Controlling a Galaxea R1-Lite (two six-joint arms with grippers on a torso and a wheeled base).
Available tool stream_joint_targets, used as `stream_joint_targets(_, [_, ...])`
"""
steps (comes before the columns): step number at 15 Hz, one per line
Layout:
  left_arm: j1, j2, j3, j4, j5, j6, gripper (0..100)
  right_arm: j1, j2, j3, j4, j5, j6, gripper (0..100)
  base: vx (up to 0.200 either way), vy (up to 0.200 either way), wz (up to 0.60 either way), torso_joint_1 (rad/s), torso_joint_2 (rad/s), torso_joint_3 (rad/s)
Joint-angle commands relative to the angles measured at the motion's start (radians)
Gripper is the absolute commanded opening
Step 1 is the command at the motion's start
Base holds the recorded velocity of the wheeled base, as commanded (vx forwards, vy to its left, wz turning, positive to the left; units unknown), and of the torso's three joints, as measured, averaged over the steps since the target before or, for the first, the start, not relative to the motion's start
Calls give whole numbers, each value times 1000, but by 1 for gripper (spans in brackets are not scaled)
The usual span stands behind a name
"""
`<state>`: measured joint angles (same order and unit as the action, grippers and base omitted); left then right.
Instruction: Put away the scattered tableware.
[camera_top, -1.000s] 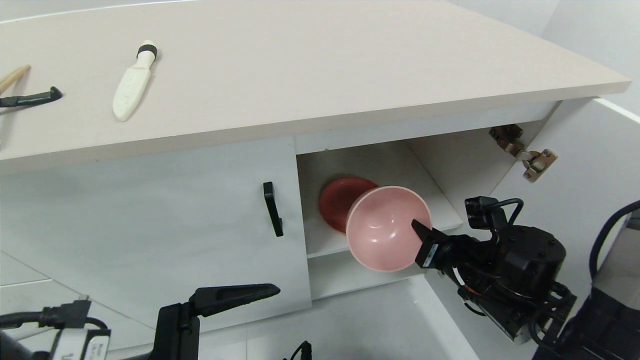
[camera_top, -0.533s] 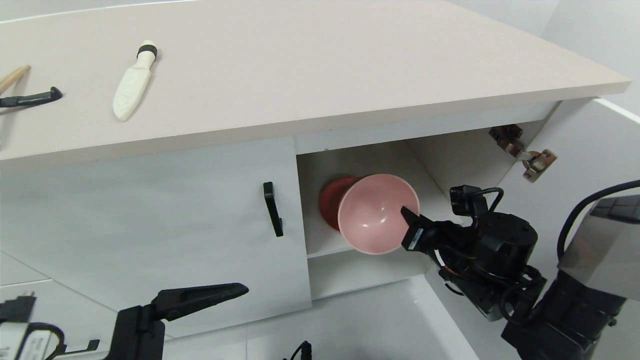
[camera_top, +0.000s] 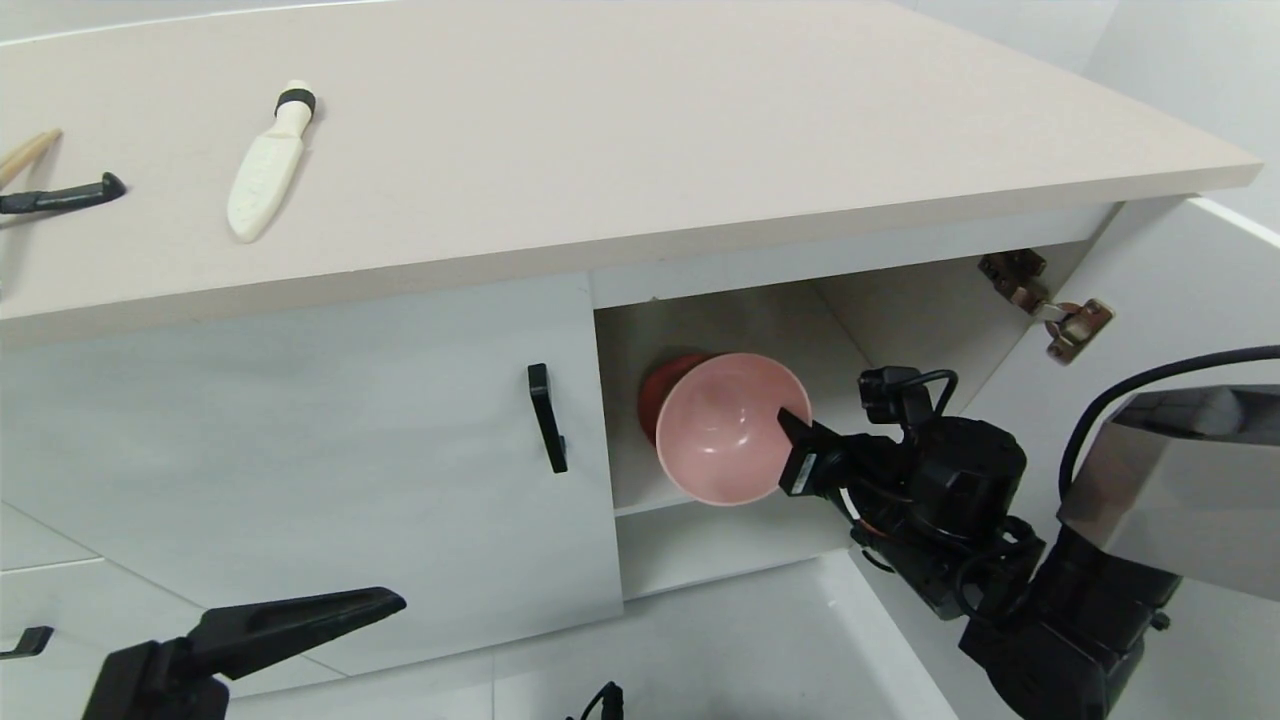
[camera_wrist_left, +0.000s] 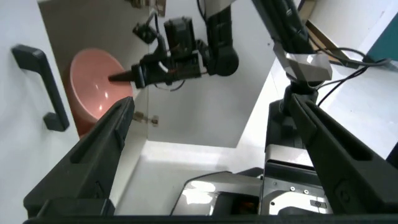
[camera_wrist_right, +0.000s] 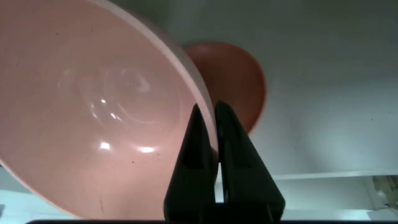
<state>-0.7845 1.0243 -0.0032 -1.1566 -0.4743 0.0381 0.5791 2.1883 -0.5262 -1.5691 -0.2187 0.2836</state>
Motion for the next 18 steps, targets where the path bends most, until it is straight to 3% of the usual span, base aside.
stream_joint_targets(1, [25,-24,-4,0,0,2,100,-24,57,-34,-2,1,-15,0,0,0,0,0,0,0])
stream_joint_targets(10, [36,-56,-9,-6,0,2,100,-41,96,-160,21,16,-38,0,0,0,0,0,0,0])
stream_joint_targets(18, [60,-59,-21,-6,0,6,100,-45,108,-167,29,16,-38,0,0,0,0,0,0,0])
